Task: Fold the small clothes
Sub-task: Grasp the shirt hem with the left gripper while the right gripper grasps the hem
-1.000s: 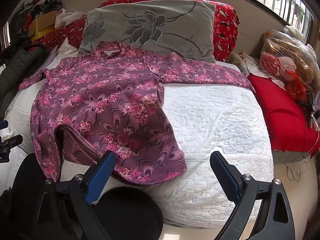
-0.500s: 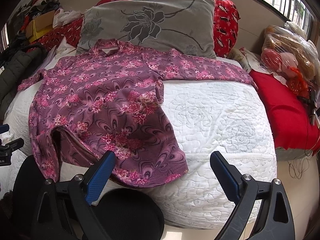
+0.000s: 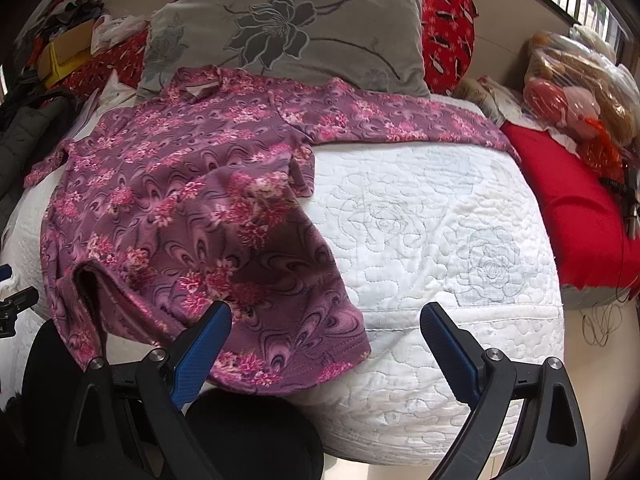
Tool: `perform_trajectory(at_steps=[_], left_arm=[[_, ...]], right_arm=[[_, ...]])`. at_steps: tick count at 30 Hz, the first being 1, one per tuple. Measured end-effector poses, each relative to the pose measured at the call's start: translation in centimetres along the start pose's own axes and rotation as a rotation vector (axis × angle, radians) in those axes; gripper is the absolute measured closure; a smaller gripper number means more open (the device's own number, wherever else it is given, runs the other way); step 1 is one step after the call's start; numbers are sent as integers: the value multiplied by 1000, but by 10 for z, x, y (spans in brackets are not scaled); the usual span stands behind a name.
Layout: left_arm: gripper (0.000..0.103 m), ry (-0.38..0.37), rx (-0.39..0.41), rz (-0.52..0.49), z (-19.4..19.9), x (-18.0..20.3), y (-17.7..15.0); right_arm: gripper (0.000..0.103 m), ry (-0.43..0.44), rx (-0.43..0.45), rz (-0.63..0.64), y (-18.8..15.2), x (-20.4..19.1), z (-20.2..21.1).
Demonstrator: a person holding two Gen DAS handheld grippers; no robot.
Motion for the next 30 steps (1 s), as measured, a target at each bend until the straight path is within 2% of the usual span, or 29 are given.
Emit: perform_trajectory(at_steps=[8,12,15,19,22,24,25,26,27,28,29,30], left_arm=[[0,5,-82,-2,-13,-1,-1],[0,4,-106,2,-19,-3,1],[0,-35,-158,80,-30,-19,2],[0,-118,-273,196,-54,-35,-3],[0,-147,-334,226,-69,-32,-7],[1,-197,-361,241,-76,-23,-12],[13,-228,-367,246,-79,-17,-16],[23,-261,-375,246,-80,-11,-19],[59,-294,-384,241,-81,-6,-23],[88,-339,-400,234,-81,0,-25],[92,-350,-407,233,-80,4,-29],[95,-339,-391,229,-77,4,-31]], right_arm=[[8,42,-50,-20,2,6,-23],[8,70,-107,-22,-1,5,-44],[8,88,-144,-28,-3,4,-58],[8,132,-167,-37,-5,0,-67],[15,163,-167,-15,-4,-8,-69],[32,170,-169,4,-2,-13,-70],[36,165,-170,12,-1,-14,-70],[46,155,-171,17,0,-14,-70],[64,153,-166,19,1,-13,-69],[76,168,-156,11,2,-11,-66],[94,195,-150,-3,3,-9,-63],[94,246,-141,-31,4,-6,-59]])
Point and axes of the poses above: each gripper's, at about its wrist camera, not at the fingertips, and z roughly against the way its jaws point, x to its right, y to its top, the point moved 3 cm from there along -z, roughly the way its jaws point
